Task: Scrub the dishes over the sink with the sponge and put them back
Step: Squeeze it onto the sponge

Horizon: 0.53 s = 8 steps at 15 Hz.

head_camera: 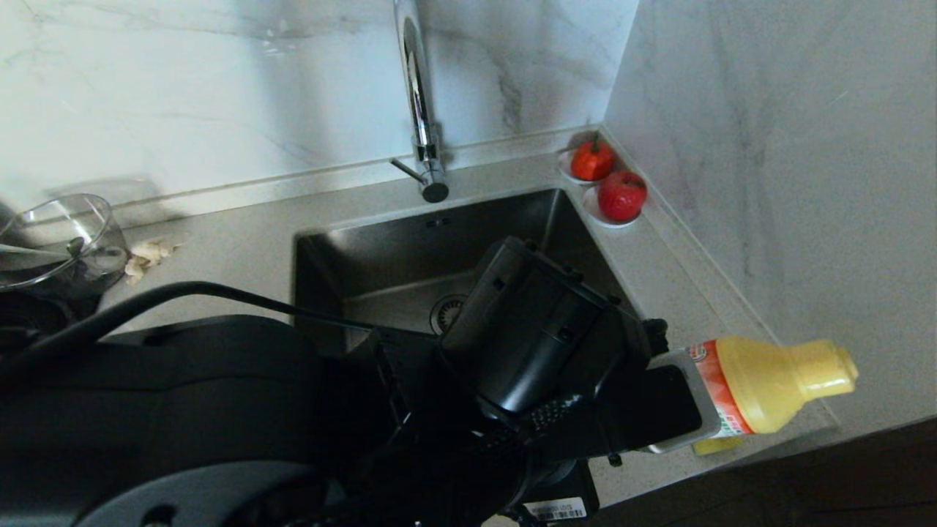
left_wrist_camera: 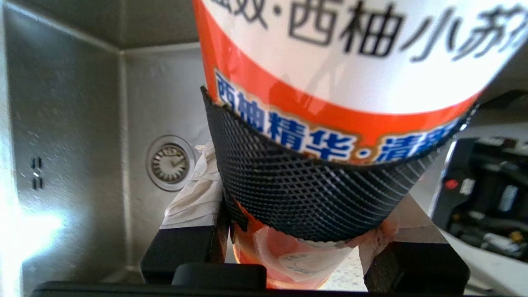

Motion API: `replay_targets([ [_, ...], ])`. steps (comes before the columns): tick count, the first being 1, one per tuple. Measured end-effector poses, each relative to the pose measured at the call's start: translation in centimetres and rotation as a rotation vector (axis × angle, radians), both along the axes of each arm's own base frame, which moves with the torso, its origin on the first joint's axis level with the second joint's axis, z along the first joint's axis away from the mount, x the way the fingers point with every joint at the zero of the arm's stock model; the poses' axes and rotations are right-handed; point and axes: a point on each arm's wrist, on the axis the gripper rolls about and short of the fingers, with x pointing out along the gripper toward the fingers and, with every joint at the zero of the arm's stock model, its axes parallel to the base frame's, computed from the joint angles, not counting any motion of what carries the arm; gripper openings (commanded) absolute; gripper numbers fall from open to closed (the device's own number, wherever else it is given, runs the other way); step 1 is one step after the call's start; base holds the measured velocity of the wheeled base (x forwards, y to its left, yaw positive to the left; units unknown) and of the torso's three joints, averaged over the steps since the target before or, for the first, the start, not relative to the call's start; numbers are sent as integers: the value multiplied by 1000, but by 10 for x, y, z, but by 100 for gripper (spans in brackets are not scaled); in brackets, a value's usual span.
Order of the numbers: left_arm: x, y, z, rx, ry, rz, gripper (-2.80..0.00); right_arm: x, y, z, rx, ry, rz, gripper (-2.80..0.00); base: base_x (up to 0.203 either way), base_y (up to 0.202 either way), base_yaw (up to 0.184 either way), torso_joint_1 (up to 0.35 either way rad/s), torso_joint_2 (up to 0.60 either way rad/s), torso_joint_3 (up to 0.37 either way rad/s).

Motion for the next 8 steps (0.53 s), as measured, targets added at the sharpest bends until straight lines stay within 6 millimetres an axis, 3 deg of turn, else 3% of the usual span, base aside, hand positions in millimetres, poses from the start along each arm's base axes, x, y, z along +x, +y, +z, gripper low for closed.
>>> replay_targets([
  [8,0,-2,-11,134,-80,-94,-280,0,0,0,0,0,0,-280,0,0,0,0,0,0],
])
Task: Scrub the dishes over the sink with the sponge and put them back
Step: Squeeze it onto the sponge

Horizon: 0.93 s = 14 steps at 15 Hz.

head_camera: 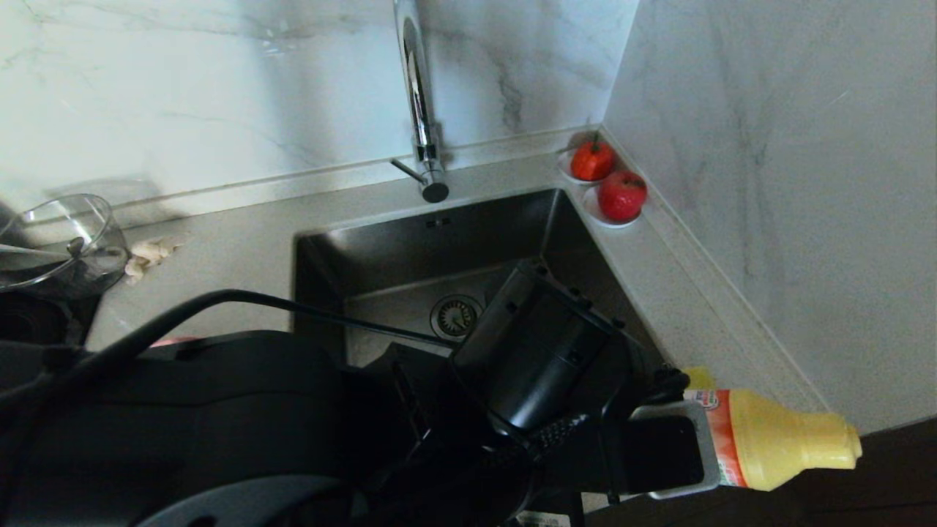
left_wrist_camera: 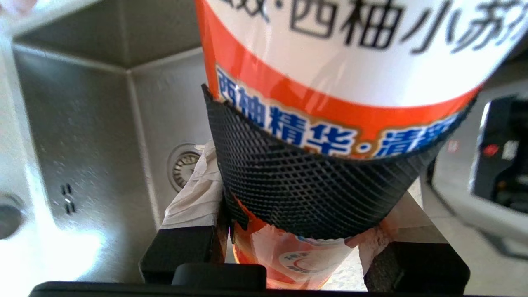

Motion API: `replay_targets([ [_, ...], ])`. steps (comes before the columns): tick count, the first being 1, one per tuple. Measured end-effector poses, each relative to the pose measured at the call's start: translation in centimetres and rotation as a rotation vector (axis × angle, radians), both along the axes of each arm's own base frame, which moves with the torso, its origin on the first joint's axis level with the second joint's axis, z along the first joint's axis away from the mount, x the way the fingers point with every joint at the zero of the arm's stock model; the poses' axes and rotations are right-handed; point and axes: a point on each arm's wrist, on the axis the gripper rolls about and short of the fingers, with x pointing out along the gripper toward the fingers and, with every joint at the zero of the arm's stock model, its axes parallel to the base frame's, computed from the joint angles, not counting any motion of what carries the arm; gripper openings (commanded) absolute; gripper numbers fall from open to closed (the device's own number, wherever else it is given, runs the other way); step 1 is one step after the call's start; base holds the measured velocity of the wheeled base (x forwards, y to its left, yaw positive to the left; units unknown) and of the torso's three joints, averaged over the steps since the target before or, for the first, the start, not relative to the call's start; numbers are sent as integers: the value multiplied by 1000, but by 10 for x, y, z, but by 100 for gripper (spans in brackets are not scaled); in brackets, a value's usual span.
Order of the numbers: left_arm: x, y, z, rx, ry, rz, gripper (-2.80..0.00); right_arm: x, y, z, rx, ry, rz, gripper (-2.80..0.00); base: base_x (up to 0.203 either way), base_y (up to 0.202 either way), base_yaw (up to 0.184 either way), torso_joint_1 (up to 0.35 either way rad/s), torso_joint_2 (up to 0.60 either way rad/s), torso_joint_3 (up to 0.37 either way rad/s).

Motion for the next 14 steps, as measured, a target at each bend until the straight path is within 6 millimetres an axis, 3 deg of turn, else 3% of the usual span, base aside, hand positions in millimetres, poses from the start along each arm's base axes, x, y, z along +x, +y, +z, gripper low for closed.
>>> replay_targets([
  [7,-3,-6,-5,82,-63,-75,-280,0,0,0,0,0,0,-280,0,0,0,0,0,0],
  [14,-4,-16,-23,163,-90,-78,-280,0,0,0,0,0,0,-280,0,0,0,0,0,0],
])
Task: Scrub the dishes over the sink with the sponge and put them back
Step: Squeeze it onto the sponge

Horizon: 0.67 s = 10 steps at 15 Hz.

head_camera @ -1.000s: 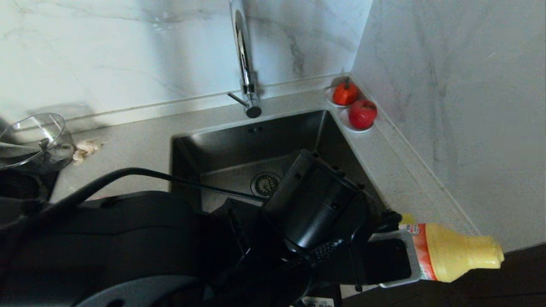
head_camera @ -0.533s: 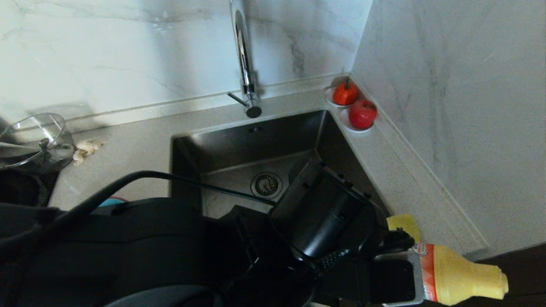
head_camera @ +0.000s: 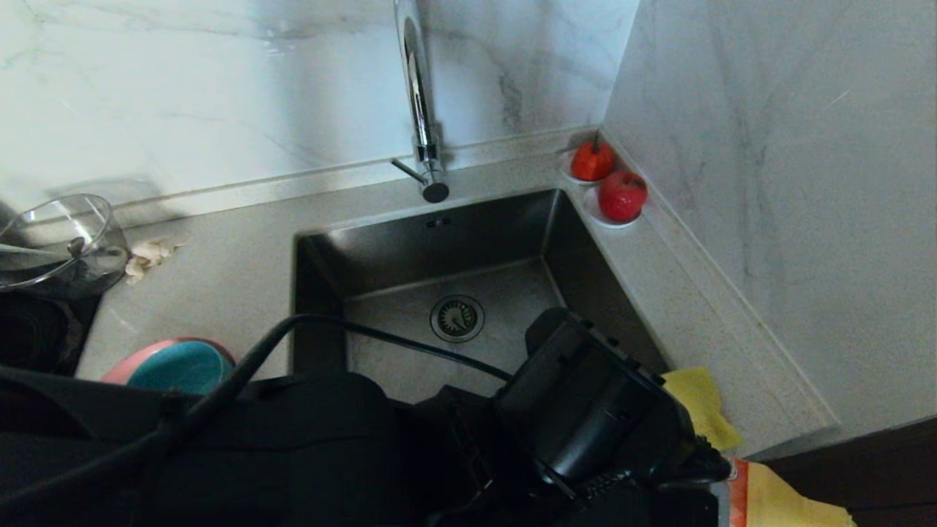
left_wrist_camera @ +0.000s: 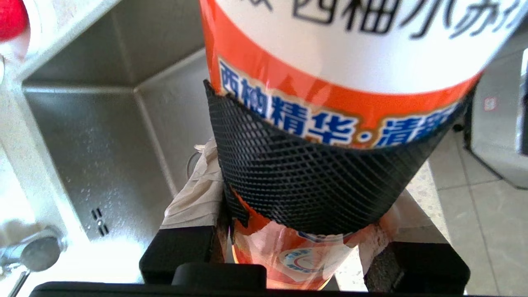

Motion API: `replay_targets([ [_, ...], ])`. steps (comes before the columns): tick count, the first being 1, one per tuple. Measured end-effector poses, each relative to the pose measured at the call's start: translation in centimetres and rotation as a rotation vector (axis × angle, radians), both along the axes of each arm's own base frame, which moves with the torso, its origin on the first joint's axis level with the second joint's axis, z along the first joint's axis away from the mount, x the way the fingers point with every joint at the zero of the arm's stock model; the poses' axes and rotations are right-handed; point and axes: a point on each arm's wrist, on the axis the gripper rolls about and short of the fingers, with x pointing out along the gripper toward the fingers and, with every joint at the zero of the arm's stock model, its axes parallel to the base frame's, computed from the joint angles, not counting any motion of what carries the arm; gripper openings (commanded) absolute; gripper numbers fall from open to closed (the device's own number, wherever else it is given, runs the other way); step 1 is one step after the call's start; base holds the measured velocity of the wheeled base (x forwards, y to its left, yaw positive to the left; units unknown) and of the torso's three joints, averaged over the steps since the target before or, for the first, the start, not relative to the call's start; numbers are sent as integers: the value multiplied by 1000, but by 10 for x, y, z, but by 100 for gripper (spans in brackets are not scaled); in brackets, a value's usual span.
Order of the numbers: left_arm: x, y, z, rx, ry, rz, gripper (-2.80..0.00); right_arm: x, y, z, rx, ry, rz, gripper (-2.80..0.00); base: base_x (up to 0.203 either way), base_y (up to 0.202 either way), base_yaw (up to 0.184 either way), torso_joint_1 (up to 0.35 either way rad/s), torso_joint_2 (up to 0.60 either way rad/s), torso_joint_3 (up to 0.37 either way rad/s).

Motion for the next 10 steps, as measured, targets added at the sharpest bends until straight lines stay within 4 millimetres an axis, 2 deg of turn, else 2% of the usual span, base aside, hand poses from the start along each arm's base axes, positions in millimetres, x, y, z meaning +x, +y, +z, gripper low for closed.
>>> replay_targets([
  [10,3,-9,-34,114,-16,65,-280,0,0,0,0,1,0,-280,0,0,0,0,0,0],
])
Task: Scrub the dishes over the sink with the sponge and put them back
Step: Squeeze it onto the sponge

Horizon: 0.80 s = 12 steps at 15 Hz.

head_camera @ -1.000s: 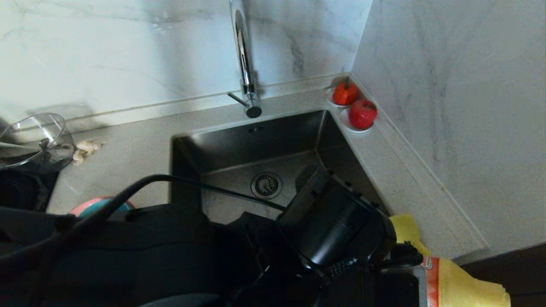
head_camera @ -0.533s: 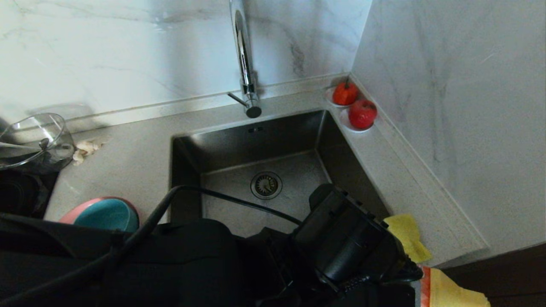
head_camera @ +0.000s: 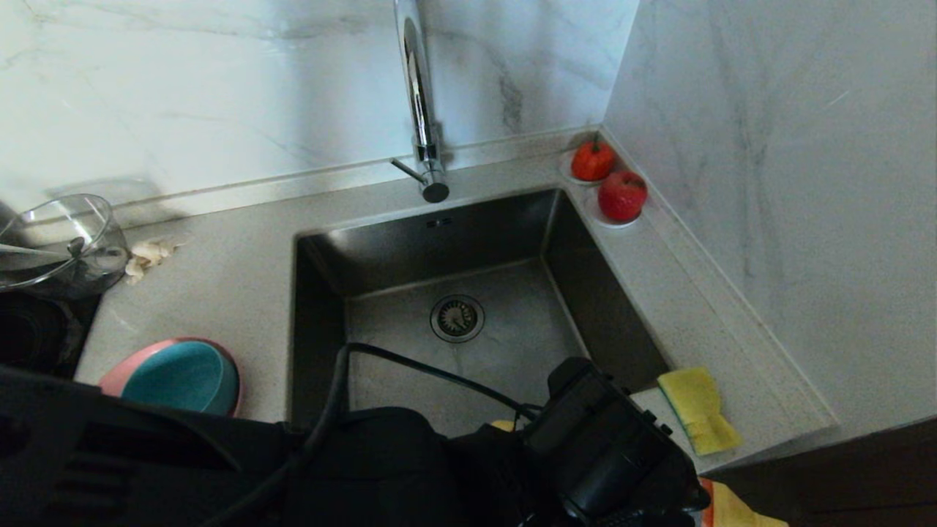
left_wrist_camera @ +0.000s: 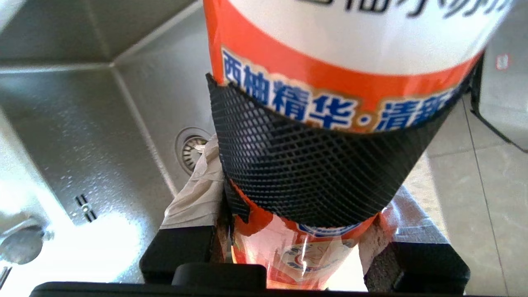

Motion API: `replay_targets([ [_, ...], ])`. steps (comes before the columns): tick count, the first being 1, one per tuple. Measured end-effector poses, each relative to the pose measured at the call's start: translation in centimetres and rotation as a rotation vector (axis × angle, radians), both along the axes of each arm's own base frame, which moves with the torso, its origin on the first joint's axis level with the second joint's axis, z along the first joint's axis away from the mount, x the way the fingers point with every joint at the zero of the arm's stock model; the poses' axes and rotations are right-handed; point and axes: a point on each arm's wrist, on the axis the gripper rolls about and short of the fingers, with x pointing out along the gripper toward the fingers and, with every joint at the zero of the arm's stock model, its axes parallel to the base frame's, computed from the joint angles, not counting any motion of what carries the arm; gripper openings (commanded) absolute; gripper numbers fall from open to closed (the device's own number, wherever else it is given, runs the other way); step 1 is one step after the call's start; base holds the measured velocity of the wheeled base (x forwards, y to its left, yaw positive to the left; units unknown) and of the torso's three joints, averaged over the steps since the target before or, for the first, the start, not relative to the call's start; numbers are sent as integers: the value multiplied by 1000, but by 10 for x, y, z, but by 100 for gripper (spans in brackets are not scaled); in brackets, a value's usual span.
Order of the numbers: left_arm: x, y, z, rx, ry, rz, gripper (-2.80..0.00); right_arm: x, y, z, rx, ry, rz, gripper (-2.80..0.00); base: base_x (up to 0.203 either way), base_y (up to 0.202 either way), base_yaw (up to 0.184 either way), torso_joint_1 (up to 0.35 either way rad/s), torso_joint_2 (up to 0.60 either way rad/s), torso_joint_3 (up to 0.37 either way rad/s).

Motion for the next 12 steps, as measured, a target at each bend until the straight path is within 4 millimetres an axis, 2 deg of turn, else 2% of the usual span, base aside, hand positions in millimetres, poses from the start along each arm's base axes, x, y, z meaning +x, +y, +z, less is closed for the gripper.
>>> replay_targets([
  [12,-3,-11,-23,95,-23,21,-280,0,0,0,0,0,0,-280,0,0,0,0,0,0],
])
